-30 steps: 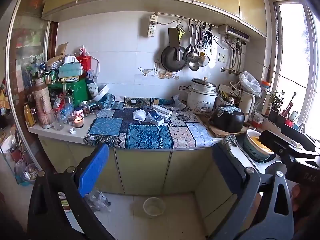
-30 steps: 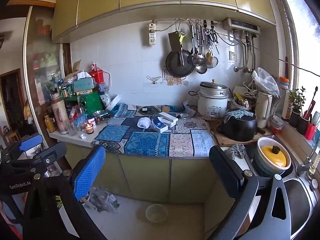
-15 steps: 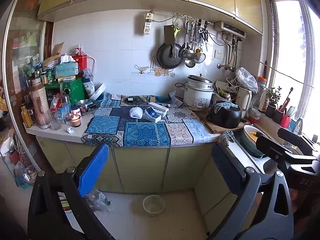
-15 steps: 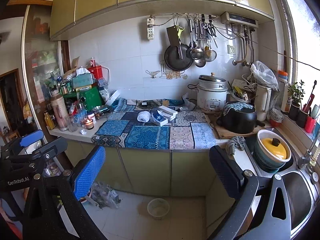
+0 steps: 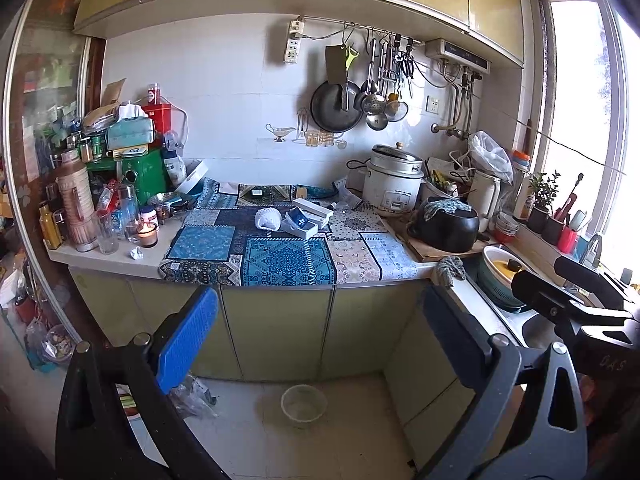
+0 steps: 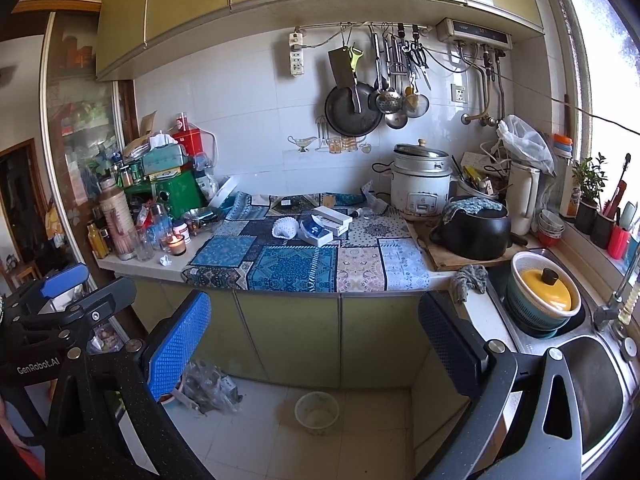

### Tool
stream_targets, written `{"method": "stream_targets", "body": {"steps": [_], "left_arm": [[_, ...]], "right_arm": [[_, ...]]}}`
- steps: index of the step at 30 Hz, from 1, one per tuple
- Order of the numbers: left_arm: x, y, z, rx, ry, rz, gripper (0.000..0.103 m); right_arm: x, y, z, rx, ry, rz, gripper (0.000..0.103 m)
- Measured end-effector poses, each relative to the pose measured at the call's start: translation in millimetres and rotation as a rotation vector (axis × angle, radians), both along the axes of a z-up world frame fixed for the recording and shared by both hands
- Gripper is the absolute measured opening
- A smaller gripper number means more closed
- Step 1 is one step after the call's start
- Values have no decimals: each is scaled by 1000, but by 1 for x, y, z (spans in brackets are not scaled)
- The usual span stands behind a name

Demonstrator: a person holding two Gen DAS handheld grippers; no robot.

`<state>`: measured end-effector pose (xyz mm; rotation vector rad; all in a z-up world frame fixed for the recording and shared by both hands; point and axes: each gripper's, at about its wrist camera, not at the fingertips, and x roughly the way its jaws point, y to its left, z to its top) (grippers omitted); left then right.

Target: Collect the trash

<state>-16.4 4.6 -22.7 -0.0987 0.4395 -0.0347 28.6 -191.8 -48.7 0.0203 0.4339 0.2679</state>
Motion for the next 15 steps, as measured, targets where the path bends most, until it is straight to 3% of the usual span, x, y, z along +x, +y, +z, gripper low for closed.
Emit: {"method": "stream_targets", "body": {"steps": [15], "left_arm": [[-3,4,0,-13,0,11,103]], "right_arm": [[-5,8,0,-6,-7,7,103]]}}
